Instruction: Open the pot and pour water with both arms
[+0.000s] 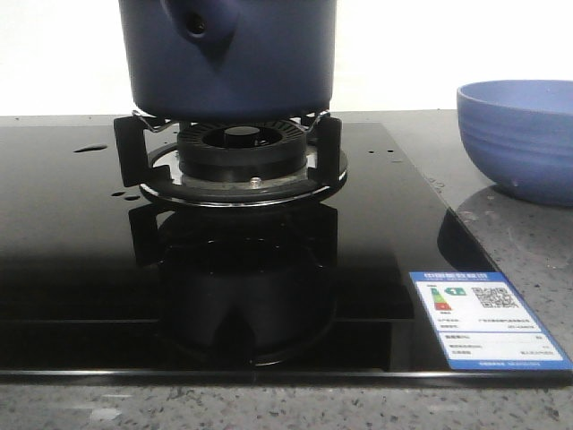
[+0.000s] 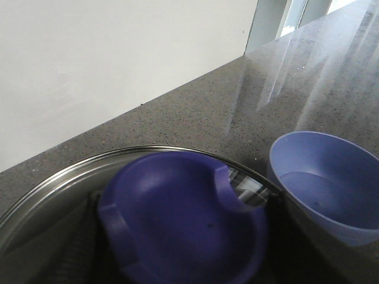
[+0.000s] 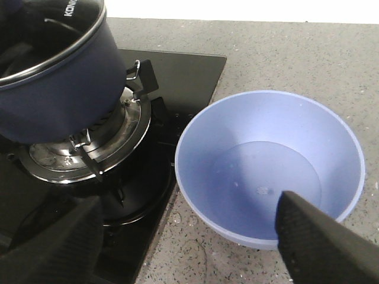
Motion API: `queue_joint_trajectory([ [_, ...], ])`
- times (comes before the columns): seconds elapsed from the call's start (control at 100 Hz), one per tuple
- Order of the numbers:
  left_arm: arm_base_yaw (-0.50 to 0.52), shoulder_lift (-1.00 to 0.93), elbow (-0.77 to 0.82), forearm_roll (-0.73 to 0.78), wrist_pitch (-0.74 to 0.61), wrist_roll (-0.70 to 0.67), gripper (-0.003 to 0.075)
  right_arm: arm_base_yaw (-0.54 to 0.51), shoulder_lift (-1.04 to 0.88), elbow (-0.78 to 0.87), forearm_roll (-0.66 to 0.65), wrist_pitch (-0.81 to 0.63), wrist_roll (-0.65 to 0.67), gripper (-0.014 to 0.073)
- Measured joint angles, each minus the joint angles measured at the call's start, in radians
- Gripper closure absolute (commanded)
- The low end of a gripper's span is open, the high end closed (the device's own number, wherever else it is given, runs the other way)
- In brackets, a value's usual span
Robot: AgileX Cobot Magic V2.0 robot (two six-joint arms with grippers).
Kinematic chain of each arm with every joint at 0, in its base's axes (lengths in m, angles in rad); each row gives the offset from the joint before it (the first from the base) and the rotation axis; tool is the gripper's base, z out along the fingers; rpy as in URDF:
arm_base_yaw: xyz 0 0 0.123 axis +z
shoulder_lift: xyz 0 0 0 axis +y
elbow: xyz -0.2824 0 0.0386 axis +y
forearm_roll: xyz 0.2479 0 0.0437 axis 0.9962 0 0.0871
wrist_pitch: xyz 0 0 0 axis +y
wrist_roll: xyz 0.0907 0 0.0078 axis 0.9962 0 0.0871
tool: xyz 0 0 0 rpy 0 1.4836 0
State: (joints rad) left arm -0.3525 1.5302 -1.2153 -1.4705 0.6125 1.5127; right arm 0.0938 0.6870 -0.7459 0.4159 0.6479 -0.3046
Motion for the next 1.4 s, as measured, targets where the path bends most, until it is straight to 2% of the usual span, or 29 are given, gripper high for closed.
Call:
queue_joint_trajectory([
  [0.09,0.0,0.0,0.0,0.0,-0.002,0.0,0.0364,0.0,0.0,0.0,0.0,0.0,0.0,0.0055],
  [0.36,0.0,0.0,0.0,0.0,-0.002,0.0,0.0361,0.0,0.0,-0.004,-0.014,0.005,0.0,0.0055],
  [0.5,0.0,0.0,0.0,0.0,-0.002,0.0,0.0361,-0.017,0.048,-0.051,-0.031,0.064,0.002,0.0055],
  [0.72,0.05,-0.031,-0.014,0.008,0.009,0.0,0.0361,-0.129,0.239,-0.228,-0.041,0.184,0.019,0.0055],
  [1.05,0.193,-0.118,-0.049,0.008,0.002,0.002,0.0361,-0.262,0.59,-0.54,-0.056,0.386,0.045,0.0055],
  [1.34,0.29,-0.151,-0.049,0.008,0.002,0.002,0.0361,-0.301,0.792,-0.598,-0.109,0.514,0.067,0.0055],
  [1.4,0.304,-0.153,-0.049,0.008,0.004,0.002,0.0361,-0.301,0.825,-0.598,-0.107,0.523,0.068,0.0077],
])
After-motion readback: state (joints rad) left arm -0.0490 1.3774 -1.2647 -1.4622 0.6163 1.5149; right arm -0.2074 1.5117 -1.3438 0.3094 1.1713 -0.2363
